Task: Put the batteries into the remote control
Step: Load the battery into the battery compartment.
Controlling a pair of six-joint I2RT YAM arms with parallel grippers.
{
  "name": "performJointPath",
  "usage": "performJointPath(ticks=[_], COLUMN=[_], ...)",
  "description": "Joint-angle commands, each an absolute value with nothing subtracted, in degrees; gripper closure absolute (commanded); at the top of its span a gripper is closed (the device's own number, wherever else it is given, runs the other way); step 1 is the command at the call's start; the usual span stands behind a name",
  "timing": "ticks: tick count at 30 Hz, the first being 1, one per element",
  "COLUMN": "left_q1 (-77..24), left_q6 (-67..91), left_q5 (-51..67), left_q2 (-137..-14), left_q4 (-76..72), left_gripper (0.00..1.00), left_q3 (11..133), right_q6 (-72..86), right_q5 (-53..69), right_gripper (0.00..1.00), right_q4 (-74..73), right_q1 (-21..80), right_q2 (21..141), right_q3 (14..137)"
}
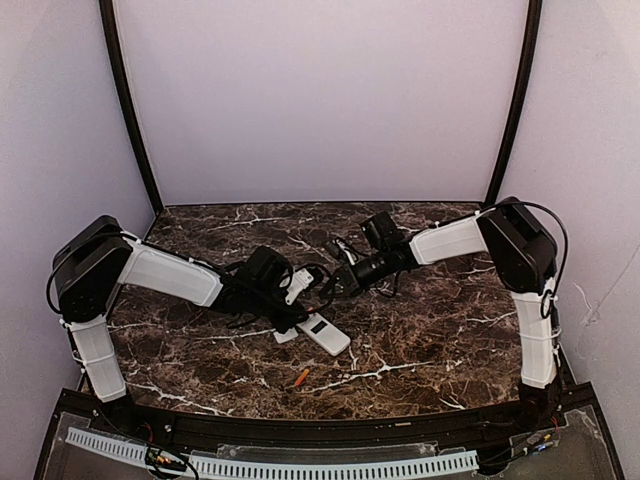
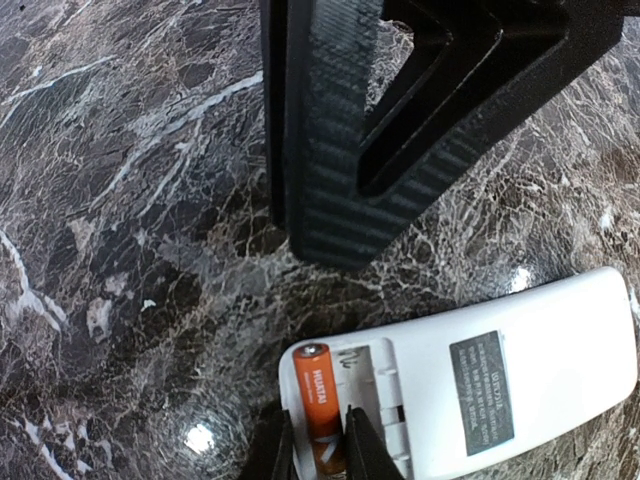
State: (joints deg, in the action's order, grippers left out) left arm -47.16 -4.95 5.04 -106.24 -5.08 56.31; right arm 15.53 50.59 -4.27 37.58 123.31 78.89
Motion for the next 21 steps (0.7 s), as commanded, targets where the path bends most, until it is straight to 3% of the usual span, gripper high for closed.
performJointPath(ticks=[1, 21], left_q1=[-47.5, -47.7], left_q6=[-5.8, -5.7], left_q5=[4.4, 4.3], left_q2=[-107.0, -107.2], left_q4=[-2.7, -2.7], left_gripper=[0.83, 0.83], left_q3=[56.7, 56.7], right_q6=[16.1, 16.0], right_q5=[52.0, 52.6], right_gripper=[0.89, 0.93], right_q4=[-4.5, -6.2], right_q1=[38.4, 40.2], right_q2=[125.2, 128.4], right_q3=[81.0, 83.9])
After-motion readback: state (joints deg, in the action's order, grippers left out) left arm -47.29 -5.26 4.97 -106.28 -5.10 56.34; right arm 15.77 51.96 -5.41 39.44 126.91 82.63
